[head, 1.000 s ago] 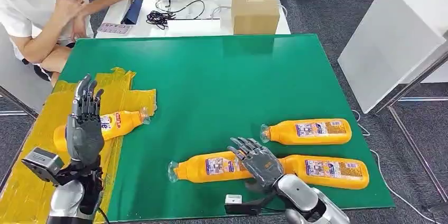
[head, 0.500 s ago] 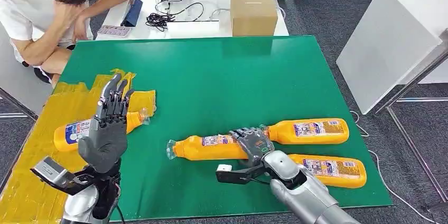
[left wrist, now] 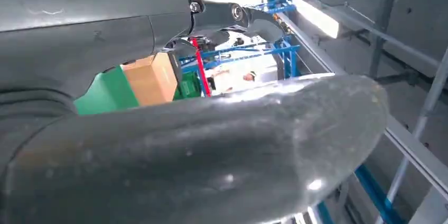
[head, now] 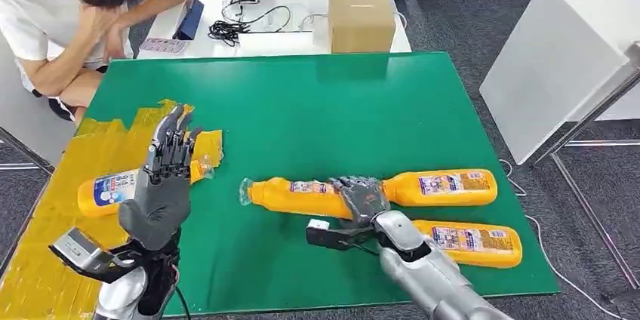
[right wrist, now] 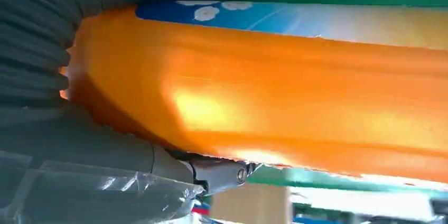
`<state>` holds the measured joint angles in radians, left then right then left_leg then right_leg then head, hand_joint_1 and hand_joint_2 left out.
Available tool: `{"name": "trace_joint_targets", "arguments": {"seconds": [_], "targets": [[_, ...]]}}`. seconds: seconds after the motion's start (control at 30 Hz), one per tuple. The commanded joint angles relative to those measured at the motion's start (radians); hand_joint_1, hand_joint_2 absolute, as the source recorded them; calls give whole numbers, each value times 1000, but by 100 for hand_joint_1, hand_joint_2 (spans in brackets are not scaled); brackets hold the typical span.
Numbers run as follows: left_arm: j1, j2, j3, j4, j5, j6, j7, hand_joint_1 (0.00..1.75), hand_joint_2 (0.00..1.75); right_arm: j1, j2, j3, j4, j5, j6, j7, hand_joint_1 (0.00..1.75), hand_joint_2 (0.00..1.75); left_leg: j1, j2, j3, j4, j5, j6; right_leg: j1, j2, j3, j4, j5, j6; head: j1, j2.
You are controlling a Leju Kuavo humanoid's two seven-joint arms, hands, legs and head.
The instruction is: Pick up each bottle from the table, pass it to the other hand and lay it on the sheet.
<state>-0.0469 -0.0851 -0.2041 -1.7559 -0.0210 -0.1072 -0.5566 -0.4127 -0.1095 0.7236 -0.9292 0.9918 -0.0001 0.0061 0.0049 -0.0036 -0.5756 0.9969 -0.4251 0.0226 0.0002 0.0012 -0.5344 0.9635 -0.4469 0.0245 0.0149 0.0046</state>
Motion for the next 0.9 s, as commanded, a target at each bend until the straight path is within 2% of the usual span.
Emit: {"name": "trace_joint_targets", "arguments": {"seconds": [0.03,0.07,0.1,0.17,0.37,0.7,0.9], "targets": [[6,7,-60,1,-43,48,22,0,0,185,173,-368,-203,-221,-358,-137,175,175,1,-2,0,-1,1,-1,1,-2,1,-2,1,0,0,0],[8,10,-66,8,-53,61,39,0,0,211,187,-398,-257,-259,-387,-161,175,175,0,-2,1,-1,1,0,0,-2,2,-2,1,0,0,0],[8,16,-78,23,-75,83,66,0,175,242,199,-430,-316,-305,-407,-181,175,175,0,-2,0,0,1,0,0,-2,11,0,1,0,0,0],[1,26,-99,51,-103,106,85,0,175,275,210,-464,-379,-351,-436,-211,175,175,0,-2,-8,1,1,0,0,-1,4,1,1,0,0,0],[-38,43,-143,158,-10,46,199,0,175,337,260,-516,-465,-547,-453,-342,175,175,-1,-5,-9,-1,1,0,0,-4,5,-1,-1,2,0,0],[-39,41,-142,166,10,36,208,0,175,334,264,-511,-458,-555,-453,-348,175,175,-1,-3,-12,0,1,0,0,-2,1,0,0,1,0,0],[-73,25,-171,230,116,-9,238,0,175,300,276,-446,-403,-599,-436,-370,175,175,0,-3,-10,-1,1,0,0,-2,2,-1,0,1,0,0]]}}
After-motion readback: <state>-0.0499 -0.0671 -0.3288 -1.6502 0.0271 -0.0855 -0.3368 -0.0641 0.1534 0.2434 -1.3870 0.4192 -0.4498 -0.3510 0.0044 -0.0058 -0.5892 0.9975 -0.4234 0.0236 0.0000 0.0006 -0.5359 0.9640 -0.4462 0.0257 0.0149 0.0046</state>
